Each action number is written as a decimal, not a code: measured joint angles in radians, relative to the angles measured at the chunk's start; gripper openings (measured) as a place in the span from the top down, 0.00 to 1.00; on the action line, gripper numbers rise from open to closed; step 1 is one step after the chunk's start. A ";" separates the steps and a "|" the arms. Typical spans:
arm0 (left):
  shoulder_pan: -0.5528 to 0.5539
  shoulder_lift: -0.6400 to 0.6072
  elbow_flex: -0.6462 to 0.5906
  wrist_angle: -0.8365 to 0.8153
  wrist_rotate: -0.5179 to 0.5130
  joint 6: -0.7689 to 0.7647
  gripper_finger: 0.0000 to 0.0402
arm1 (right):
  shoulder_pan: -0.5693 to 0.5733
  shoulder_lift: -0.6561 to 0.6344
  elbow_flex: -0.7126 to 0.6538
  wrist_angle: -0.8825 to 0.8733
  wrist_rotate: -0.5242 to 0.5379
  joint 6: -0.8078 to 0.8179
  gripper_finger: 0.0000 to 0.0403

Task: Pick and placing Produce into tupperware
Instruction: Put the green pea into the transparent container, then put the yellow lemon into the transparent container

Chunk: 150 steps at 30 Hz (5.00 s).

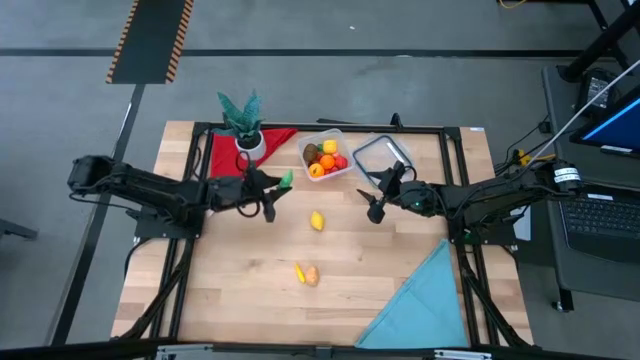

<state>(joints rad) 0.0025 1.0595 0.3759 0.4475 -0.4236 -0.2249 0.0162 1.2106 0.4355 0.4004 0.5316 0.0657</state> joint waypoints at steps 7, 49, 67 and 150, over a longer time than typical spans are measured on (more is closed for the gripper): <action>0.089 0.040 0.014 0.014 0.113 0.024 0.72 | 0.000 0.000 0.000 0.001 0.000 -0.026 0.28; 0.476 0.666 0.845 -0.653 0.475 0.342 0.72 | 0.000 0.000 0.000 0.007 0.000 -0.103 0.28; 0.495 0.815 0.845 -0.585 0.422 0.411 0.67 | 0.000 0.000 0.000 -0.013 0.000 -0.099 0.28; -0.210 -0.445 -0.232 -0.267 0.130 0.289 0.57 | 0.172 0.556 0.971 -0.968 -0.085 0.399 0.28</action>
<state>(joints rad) -0.2071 0.6143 0.1440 0.1809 -0.2937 0.0643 0.1886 1.7664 1.4065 -0.5680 0.4464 0.4648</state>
